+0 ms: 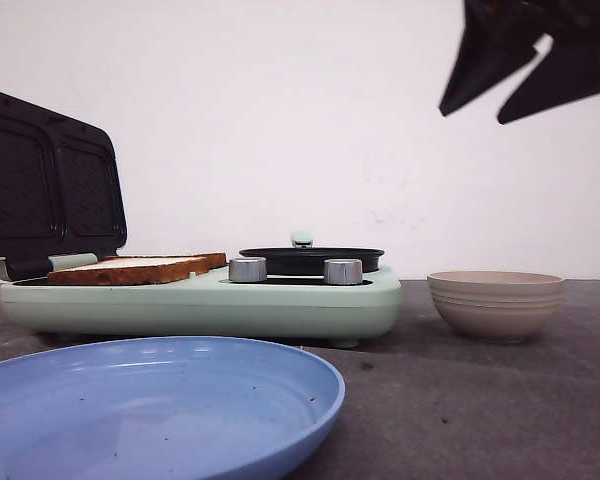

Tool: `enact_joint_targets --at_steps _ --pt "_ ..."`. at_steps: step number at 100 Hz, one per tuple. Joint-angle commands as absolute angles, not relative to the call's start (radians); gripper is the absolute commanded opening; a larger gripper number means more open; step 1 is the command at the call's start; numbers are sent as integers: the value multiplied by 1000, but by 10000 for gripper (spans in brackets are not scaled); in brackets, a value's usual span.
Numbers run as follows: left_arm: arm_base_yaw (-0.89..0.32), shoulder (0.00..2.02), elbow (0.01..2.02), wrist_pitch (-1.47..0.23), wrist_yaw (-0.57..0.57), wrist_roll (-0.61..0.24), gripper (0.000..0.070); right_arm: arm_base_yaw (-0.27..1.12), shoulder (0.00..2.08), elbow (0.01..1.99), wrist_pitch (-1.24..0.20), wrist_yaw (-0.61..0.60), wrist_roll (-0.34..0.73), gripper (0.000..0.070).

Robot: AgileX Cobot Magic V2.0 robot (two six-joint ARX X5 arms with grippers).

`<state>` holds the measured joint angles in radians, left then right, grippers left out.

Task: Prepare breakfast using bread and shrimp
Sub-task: 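Raise the right gripper and withdraw it from the grill, then move the left gripper to the grill lid handle and grasp it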

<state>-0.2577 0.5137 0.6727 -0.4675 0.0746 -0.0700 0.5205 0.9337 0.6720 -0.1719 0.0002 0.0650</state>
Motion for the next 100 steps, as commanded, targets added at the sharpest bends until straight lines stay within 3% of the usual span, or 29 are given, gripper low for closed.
enact_joint_targets --at_steps 1,43,80,100 --pt "-261 515 676 -456 70 -73 555 527 905 644 -153 0 92 409" --pt "-261 514 676 -449 70 -112 555 527 794 516 -181 -1 132 409" --pt "-243 517 690 -320 2 -409 555 527 796 516 -180 -4 131 409" --pt "-173 578 769 -292 -4 -477 555 527 796 516 -180 -4 131 409"
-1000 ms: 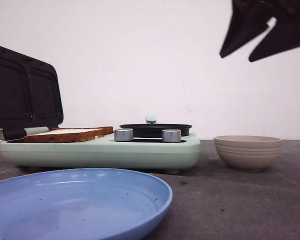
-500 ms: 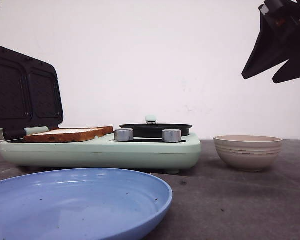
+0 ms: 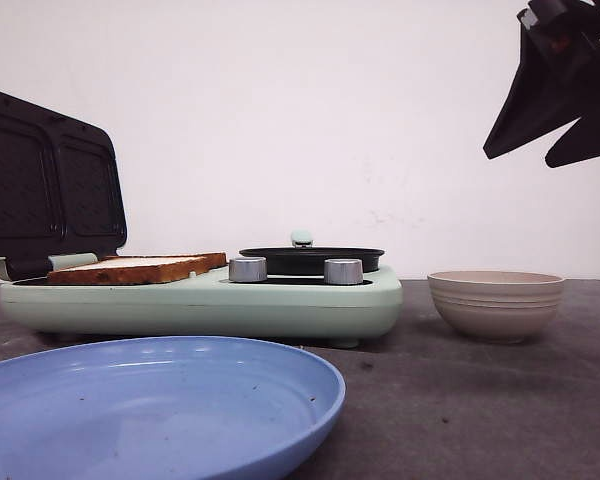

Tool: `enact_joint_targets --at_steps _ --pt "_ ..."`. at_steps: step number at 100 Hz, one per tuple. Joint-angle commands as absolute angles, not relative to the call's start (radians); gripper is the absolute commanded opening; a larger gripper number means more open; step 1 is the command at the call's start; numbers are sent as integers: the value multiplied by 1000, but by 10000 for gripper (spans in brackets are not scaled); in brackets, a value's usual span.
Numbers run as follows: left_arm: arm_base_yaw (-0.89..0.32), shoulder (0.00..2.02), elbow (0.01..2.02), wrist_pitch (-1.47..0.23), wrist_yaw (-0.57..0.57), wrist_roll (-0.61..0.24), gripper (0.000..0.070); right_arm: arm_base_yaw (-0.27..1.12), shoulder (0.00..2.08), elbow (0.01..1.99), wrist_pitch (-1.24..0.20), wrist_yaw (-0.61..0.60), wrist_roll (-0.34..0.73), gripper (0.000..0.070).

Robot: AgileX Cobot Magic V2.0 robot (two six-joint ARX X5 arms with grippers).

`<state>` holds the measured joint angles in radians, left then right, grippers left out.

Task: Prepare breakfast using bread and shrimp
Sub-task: 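Move the left gripper to the grill lid handle and grasp it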

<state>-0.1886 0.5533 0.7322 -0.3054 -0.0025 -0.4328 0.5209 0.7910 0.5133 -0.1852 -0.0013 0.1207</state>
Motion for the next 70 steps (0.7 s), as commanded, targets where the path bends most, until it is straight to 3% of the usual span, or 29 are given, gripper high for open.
enact_joint_targets --at_steps 1,28,70 --pt "-169 583 774 -292 -4 -480 555 527 796 516 -180 -4 131 409" --pt "-38 757 895 -262 147 -574 558 527 796 516 -180 -8 131 409" --pt "256 992 949 -21 482 -960 557 527 796 499 -169 -9 131 409"
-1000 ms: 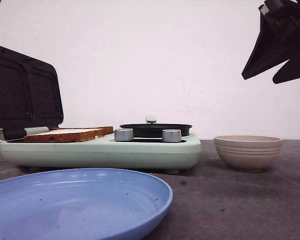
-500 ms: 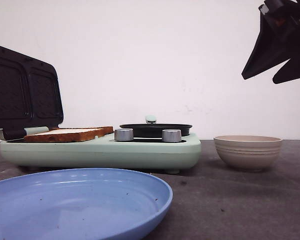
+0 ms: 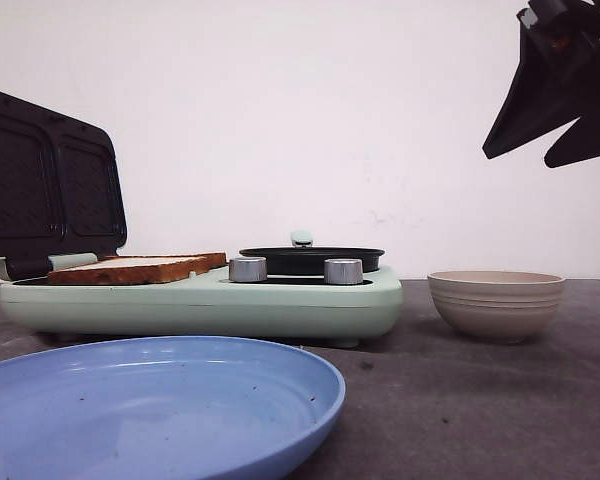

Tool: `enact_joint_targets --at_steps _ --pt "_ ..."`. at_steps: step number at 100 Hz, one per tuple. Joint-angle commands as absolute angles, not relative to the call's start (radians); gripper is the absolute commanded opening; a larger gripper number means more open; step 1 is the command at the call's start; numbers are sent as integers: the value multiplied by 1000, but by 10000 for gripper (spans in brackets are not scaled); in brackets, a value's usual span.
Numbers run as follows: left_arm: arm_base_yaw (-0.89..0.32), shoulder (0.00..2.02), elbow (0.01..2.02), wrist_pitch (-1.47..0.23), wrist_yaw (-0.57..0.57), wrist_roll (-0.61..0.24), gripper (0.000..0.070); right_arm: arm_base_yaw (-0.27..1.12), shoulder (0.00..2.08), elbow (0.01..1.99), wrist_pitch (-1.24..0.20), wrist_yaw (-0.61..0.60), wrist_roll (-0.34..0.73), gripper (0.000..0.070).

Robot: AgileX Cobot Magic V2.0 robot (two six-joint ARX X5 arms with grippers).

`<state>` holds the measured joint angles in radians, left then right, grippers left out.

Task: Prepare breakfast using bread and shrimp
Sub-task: 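Move the left gripper to the grill lid handle and grasp it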

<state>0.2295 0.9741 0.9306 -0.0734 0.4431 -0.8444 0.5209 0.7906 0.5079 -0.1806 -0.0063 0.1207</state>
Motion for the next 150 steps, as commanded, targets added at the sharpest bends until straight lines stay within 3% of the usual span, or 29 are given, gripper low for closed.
enact_joint_targets --at_steps 1,16,37,73,94,150 --pt "264 998 949 -9 492 -971 557 527 796 497 -165 -9 131 409" --pt "315 1050 949 64 562 -1060 557 527 796 466 -139 -12 150 409" --pt "338 1122 949 75 600 -1090 557 527 796 447 -111 -28 155 409" --pt "368 1166 949 54 598 -1073 556 527 796 447 -108 -27 154 409" --pt "397 1192 949 -36 608 -986 556 527 796 447 -108 -27 155 409" --pt "392 1312 949 54 663 -1011 548 527 796 447 -109 -27 155 409"
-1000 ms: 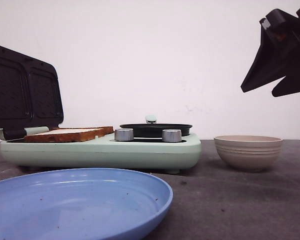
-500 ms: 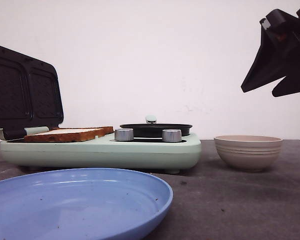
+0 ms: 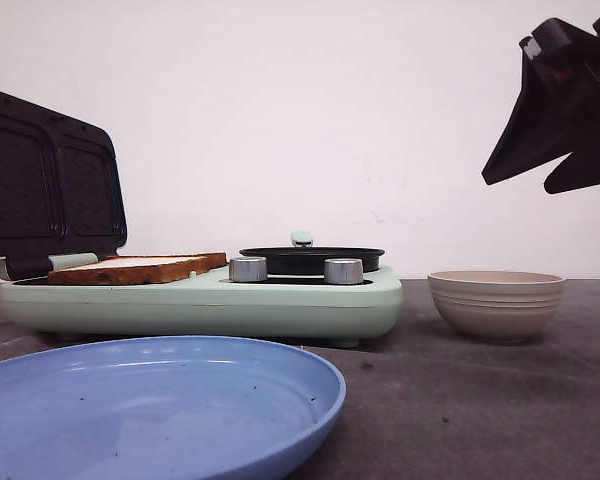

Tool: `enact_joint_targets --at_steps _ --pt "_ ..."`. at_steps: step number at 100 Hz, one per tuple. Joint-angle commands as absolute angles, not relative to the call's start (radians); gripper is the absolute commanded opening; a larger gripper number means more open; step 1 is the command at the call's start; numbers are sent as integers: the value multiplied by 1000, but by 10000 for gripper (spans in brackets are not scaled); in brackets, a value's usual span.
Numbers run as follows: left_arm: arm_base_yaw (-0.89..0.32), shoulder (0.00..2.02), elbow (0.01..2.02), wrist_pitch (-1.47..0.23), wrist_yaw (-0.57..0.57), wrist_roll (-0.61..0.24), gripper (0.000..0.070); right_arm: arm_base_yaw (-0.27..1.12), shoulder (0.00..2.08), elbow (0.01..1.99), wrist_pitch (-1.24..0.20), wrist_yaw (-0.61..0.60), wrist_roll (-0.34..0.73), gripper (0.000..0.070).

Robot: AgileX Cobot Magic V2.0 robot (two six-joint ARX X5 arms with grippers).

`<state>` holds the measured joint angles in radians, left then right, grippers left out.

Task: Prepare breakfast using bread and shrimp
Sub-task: 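Move the left gripper to the grill lid handle and grasp it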

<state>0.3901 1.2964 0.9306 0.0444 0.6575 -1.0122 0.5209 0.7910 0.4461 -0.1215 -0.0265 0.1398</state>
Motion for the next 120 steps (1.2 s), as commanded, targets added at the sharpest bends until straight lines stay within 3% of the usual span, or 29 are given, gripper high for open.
enact_joint_targets --at_steps 1,14,42,84,102,114,120 --pt "392 1312 949 54 663 -1011 547 527 796 447 -108 -27 154 409" --pt "392 1320 949 63 665 -1011 505 527 796 447 -108 -27 155 409" --pt "374 1349 949 119 701 -1051 505 527 796 447 -107 -27 155 409" --pt "340 1368 949 158 665 -1076 500 527 796 447 -108 -28 154 409" --pt "340 1368 949 158 665 -1076 387 527 796 447 -108 -28 154 409" --pt "340 1368 949 158 662 -1076 376 527 796 447 -107 -28 154 409" --pt "340 1368 949 158 661 -1075 317 527 796 447 -108 -28 154 409"
